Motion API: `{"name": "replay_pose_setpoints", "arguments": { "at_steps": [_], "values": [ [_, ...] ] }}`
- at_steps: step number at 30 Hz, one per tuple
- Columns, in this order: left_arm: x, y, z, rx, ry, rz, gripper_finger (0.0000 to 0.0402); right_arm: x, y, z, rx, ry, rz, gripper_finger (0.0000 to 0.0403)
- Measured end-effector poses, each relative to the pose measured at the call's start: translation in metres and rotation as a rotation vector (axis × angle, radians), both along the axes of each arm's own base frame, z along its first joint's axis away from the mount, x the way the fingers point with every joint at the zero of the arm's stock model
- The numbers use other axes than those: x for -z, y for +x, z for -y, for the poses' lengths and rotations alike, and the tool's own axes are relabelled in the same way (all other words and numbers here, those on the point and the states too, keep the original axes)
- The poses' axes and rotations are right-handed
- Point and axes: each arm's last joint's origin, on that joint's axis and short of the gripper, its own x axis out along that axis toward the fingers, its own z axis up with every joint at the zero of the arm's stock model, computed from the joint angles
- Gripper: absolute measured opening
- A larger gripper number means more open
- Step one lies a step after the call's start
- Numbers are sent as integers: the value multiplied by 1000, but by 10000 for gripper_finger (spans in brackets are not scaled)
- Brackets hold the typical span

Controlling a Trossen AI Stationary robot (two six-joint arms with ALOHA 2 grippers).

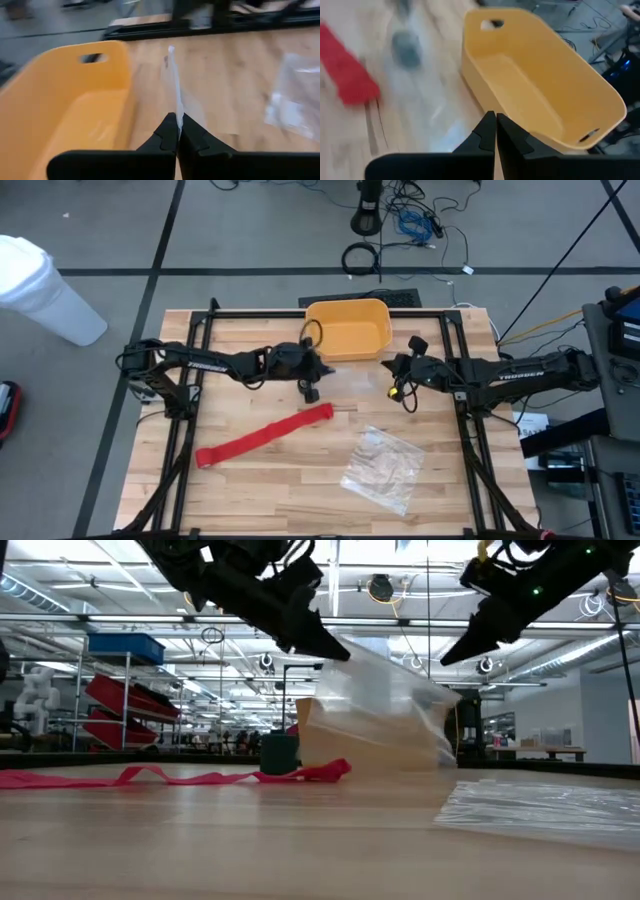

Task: Roll bandage
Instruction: Open the transparent zip bag

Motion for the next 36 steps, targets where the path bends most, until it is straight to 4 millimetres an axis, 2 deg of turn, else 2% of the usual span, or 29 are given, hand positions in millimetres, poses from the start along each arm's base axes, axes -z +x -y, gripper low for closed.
{"name": "replay_pose_setpoints", "arguments": {
  "at_steps": [3,7,9,12,17,25,31,36],
  "values": [
    [16,4,8,95,-33,-60,0,-7,6,-2,8,76,136,0],
    [38,12,23,253,-86,-119,0,-16,19,-17,-157,201,293,0],
    [53,16,28,275,-90,-159,0,-13,27,-28,-215,231,315,0],
    [72,24,32,282,-87,-159,0,2,41,-47,-241,257,282,0],
    [98,39,32,231,-143,-75,0,37,59,-73,-179,218,195,0],
    [112,44,42,235,-168,-43,0,68,66,-90,-176,193,91,8],
    [112,45,50,211,-143,-40,0,83,76,-86,-149,196,96,35],
    [112,45,50,197,-139,-48,0,88,78,-82,-118,208,91,35]
  ]
}}
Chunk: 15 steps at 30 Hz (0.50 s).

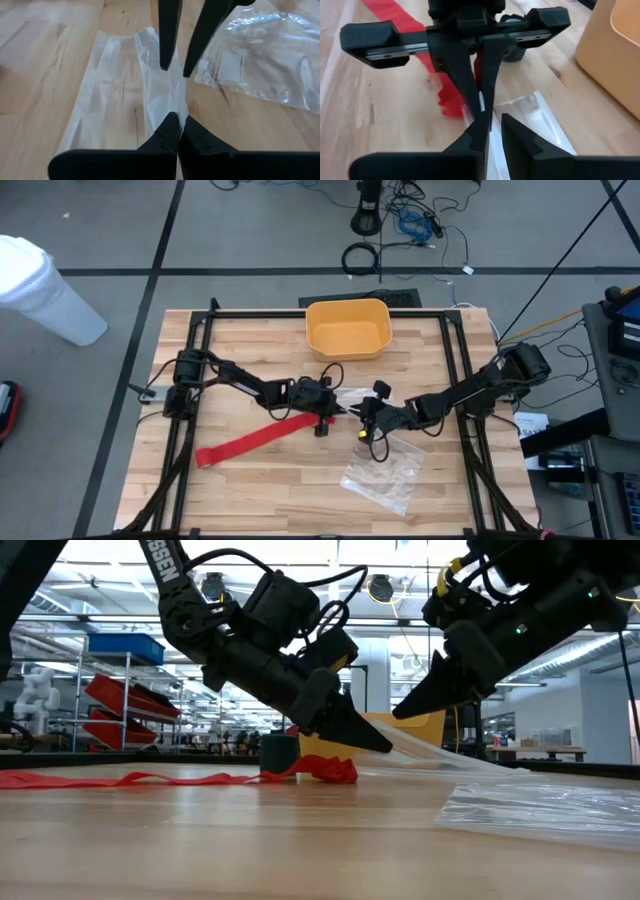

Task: Roll bandage
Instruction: Open the transparent zip bag

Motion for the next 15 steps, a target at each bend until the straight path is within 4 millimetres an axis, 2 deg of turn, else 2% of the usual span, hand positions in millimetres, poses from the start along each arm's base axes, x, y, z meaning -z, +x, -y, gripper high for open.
{"name": "replay_pose_setpoints", "arguments": {
  "at_steps": [4,9,15],
  "values": [
    [3,1,0,-1,1,2,0,0,1,1,-15,19,-4,26],
    [26,1,1,-1,-3,-49,0,0,1,1,-28,41,-5,13],
    [40,6,1,-26,-53,5,0,3,0,1,-56,105,-31,5]
  ]
}}
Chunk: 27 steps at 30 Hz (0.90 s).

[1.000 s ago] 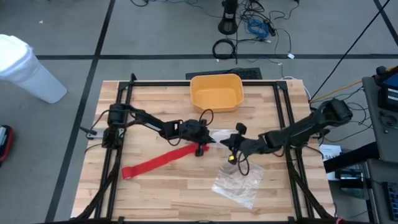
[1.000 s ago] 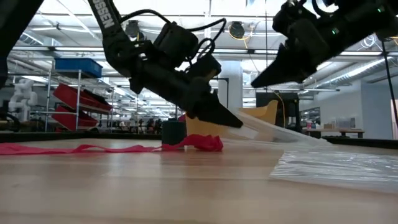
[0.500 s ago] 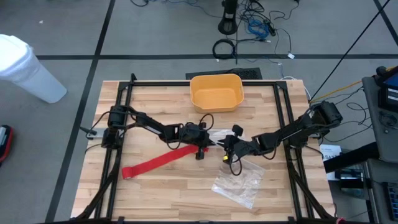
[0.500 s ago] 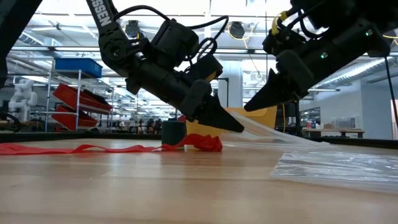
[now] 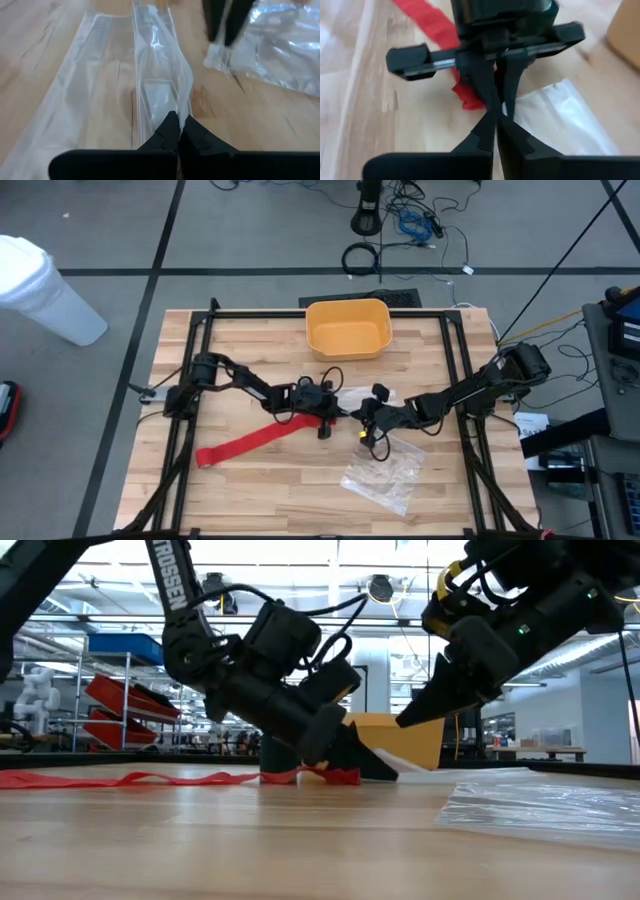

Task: Roll bandage
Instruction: Open the transparent zip bag

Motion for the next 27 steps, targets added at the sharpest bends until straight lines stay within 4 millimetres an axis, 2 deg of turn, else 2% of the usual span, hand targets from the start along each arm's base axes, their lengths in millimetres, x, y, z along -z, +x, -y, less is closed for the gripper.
{"name": "replay_pose_setpoints", "arguments": {
  "at_steps": [7,13,27],
  "values": [
    [18,5,0,-35,-83,0,0,14,2,2,51,-26,-45,0],
    [19,5,1,-33,-82,-1,0,26,7,7,77,-23,-50,0],
    [19,5,1,11,-75,6,0,13,7,10,85,-11,-4,0]
  ]
}}
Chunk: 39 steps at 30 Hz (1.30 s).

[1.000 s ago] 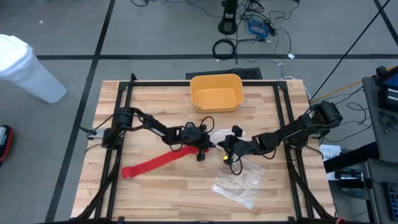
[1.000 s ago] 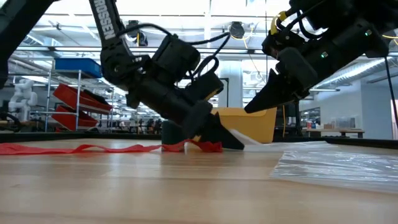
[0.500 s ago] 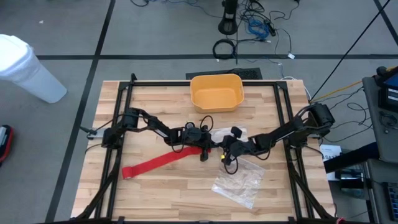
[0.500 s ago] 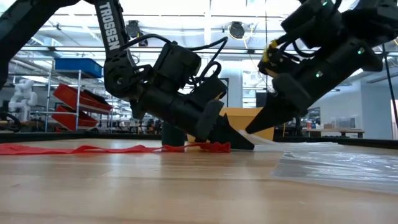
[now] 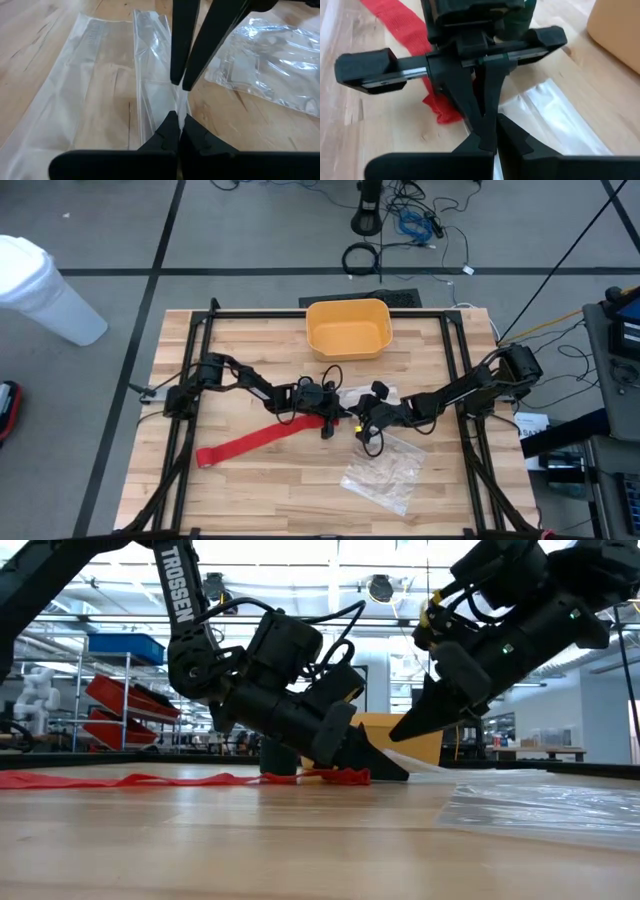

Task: Roll bandage
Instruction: Open the transparent zip bag

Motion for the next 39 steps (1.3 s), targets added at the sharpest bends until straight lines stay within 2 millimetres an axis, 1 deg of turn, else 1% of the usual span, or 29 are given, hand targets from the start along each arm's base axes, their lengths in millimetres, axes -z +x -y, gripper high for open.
{"name": "replay_pose_setpoints", "arguments": {
  "at_steps": [5,27,36,39],
  "values": [
    [0,0,0,2,1,0,0,3,-3,1,14,13,-36,0],
    [0,0,0,3,-1,-1,0,4,-3,-1,-2,31,-39,0],
    [0,0,0,6,-3,-1,0,20,1,0,16,22,-71,0],
    [0,0,0,9,-6,-1,0,20,1,0,14,25,-76,0]
  ]
}}
